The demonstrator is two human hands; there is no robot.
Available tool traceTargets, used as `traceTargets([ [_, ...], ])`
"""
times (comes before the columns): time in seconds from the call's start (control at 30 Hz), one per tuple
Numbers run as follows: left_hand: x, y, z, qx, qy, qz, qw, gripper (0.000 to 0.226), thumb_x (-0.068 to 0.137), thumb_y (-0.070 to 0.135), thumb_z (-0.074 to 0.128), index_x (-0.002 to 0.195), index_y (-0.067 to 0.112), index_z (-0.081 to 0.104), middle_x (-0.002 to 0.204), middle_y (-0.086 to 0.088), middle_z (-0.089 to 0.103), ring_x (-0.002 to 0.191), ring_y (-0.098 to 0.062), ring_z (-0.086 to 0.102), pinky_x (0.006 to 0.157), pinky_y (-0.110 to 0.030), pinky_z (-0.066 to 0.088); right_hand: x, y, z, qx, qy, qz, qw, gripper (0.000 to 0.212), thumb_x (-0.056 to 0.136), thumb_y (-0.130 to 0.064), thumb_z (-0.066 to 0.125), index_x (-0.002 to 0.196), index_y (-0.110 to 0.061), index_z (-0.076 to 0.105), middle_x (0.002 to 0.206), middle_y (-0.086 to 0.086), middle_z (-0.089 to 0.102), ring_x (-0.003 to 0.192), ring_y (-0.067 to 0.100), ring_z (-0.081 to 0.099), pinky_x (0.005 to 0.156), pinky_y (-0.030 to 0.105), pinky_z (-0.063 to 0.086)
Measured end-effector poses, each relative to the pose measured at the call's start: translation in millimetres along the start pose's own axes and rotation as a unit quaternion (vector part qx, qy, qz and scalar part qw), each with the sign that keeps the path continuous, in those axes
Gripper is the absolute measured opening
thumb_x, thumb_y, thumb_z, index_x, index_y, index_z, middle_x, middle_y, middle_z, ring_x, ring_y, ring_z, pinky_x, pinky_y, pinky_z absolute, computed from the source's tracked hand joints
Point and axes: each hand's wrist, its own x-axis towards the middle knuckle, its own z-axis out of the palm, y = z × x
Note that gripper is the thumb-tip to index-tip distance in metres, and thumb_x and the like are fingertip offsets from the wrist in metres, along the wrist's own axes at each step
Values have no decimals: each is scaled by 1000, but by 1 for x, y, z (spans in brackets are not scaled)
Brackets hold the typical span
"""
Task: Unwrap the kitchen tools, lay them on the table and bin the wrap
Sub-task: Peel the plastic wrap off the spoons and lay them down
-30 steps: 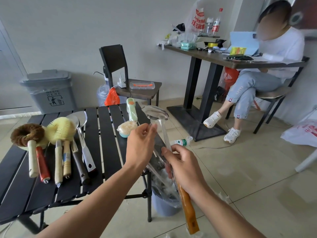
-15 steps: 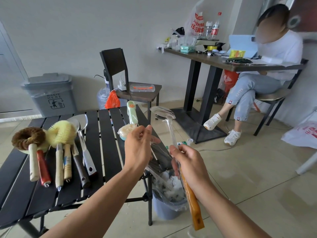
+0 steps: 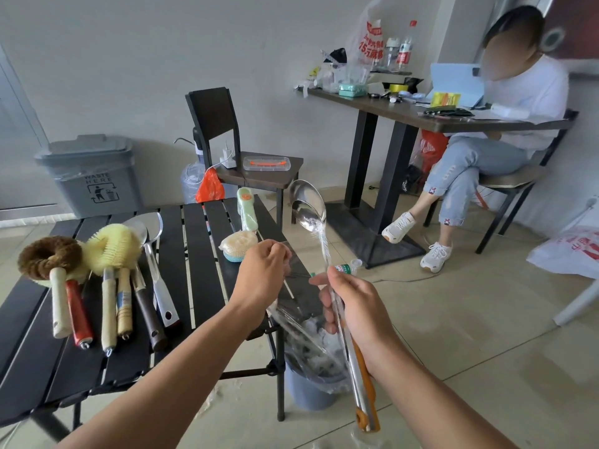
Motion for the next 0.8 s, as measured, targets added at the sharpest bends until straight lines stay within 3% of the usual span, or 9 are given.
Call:
traceTargets([
  [0.13, 5, 8, -11, 69, 0, 36, 997, 31, 106, 10, 46, 86, 9, 70, 59, 3, 53, 48, -10, 39, 45, -21, 30, 4, -4, -4, 38, -13, 14, 999, 36, 110, -28, 54, 93, -9, 78, 64, 2, 56, 46, 16, 48, 41, 27, 39],
  [0.23, 6, 14, -17, 115, -11, 75, 990, 30, 109, 14, 50, 88, 13, 72, 50, 22, 58, 44, 4, 53, 45, -8, 37, 7, -7, -8, 40, -4, 8, 999, 36, 110, -28, 54, 93, -6, 76, 64, 3, 57, 43, 14, 49, 39, 24, 39],
  [0.33, 5, 16, -20, 137, -10, 84, 987, 30, 109, 15, 50, 88, 15, 72, 48, 28, 57, 42, 9, 53, 42, -6, 34, 7, -6, -9, 3, 5, 0, 1000, 38, 112, -31, 52, 95, -8, 76, 64, 2, 58, 44, 13, 50, 38, 24, 40],
  [0.53, 8, 13, -24, 167, 41, 98, 980, 31, 102, 22, 52, 76, 12, 65, 52, 10, 56, 39, -3, 42, 42, -17, 34, 9, -6, -14, 4, 13, 22, 1000, 32, 108, -31, 61, 90, -11, 79, 64, 2, 59, 47, 12, 52, 40, 24, 43],
  [0.7, 8, 9, -22, 190, 42, 117, 974, 35, 105, 31, 52, 76, 12, 58, 59, 1, 56, 42, -5, 40, 41, -16, 32, 13, -5, -20, -33, 23, 20, 999, 35, 100, -28, 74, 100, 7, 70, 66, 3, 60, 47, 13, 51, 42, 26, 46],
  [0.8, 10, 9, -23, 196, 51, 125, 971, 35, 105, 31, 53, 77, 11, 59, 61, -8, 62, 43, -7, 41, 44, -23, 35, 15, -5, -24, -11, 23, 27, 999, 26, 103, -25, 70, 95, -1, 72, 66, 4, 60, 48, 15, 53, 43, 27, 46],
])
